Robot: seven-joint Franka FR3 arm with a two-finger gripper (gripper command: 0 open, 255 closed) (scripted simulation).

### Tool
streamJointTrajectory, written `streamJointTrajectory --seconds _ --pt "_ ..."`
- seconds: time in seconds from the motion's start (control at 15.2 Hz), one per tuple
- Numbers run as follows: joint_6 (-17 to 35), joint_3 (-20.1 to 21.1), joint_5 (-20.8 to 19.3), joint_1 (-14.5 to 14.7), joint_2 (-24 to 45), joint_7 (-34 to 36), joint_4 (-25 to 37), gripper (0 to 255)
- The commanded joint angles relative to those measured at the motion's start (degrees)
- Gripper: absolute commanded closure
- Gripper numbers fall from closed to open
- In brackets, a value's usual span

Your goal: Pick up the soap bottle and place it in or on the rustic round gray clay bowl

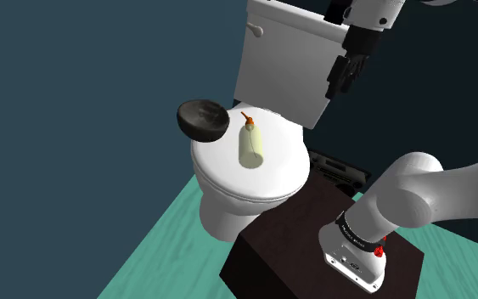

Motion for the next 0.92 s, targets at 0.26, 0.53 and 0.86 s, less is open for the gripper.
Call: streamJointTrajectory --seconds 0.26,0.53,0.86 --pt "9.8 1.6 1.3 -0.8 2.9 4.5 -4.5 0" --pt "19.8 3.3 2.3 -1.5 7.5 8.9 -7.5 0" --pt "32.2 5.2 2.9 -2.6 15.4 14.3 -9.2 0"
